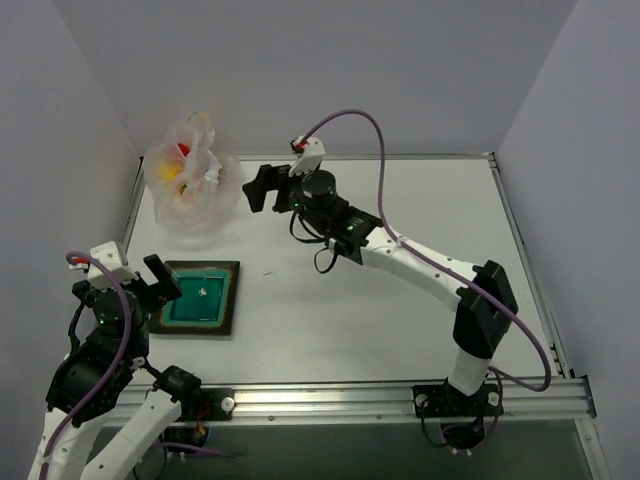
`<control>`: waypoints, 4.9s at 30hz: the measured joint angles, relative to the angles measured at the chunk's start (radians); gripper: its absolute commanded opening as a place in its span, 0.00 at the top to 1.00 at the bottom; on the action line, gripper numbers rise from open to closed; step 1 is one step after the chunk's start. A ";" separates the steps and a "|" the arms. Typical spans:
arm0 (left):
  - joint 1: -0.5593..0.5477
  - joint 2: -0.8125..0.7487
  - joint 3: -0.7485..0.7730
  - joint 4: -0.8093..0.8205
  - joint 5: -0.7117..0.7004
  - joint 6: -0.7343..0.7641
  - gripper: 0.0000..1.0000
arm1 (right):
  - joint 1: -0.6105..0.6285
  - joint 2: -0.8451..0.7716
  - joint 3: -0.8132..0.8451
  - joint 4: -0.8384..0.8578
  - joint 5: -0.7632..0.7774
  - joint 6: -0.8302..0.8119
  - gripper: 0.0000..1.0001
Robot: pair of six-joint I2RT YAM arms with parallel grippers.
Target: Take the fake fruits out of the plastic bag
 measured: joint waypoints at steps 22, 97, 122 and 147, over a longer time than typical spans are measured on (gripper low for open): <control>0.055 0.272 0.062 0.130 0.054 -0.043 0.01 | -0.005 0.905 0.789 0.081 -0.159 0.058 1.00; 0.301 1.367 0.264 0.781 0.424 -0.232 0.24 | 0.105 0.157 -0.428 0.332 -0.030 0.073 1.00; 0.353 1.548 0.415 0.802 0.532 -0.145 0.62 | -0.018 0.336 -0.164 0.324 -0.100 0.045 1.00; 0.359 1.052 0.287 0.684 0.648 -0.191 0.55 | -0.017 0.396 -0.130 0.323 -0.116 0.051 1.00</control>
